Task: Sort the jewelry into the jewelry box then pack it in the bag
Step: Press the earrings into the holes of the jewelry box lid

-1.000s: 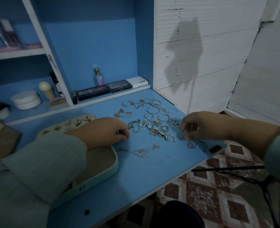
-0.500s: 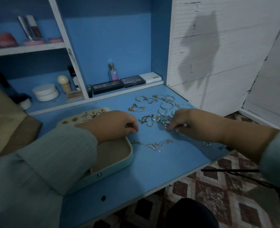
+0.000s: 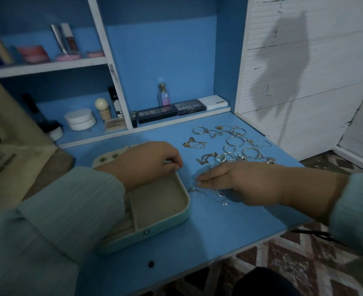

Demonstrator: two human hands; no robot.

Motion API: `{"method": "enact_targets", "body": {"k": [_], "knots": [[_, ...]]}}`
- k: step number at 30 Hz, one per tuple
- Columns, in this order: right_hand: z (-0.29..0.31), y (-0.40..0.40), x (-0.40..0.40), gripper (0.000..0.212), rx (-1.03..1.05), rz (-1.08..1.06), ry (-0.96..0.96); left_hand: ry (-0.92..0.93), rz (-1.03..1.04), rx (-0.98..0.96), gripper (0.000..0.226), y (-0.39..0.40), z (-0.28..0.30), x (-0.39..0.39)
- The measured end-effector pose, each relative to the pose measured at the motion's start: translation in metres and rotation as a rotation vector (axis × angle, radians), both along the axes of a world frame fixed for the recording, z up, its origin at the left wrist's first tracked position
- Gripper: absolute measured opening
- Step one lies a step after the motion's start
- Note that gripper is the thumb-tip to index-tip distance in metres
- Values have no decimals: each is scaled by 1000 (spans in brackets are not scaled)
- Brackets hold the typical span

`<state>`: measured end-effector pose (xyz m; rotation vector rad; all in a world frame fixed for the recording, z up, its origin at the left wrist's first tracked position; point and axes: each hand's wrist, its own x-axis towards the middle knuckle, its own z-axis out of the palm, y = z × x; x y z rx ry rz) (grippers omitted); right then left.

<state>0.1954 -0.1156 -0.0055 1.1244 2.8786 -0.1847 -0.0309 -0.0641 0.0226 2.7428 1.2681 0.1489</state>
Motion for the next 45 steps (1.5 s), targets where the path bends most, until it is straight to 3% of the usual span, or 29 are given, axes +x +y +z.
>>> {"method": "enact_targets", "body": {"k": [4,11,16,23,27,30,34,39,43,45], "knots": [[-9,7,-10,60,-16,55,-44,-33,86,52,18,-3,0,-14],[8,34,-31,56,3,-158,206,-76,390,97,15,-2,-6,-57],[14,66,-70,56,-33,-163,280,-116,562,45,12,2,-13,-89],[23,101,-100,49,-42,-164,178,-230,590,-11,13,4,-19,-106],[41,124,-124,45,-17,-153,244,-319,615,0,8,13,-17,-118],[40,144,-144,48,-1,-140,180,-365,650,-49,6,20,-21,-130],[34,168,-161,34,-79,-79,-81,-489,659,-99,8,26,-30,-138],[34,192,-169,43,5,-210,-138,-602,664,-98,8,33,-38,-143],[25,199,-172,22,-8,-235,-260,-648,664,-89,13,37,-40,-144],[18,201,-171,26,10,-224,-277,-663,669,-88,15,38,-40,-144]]}}
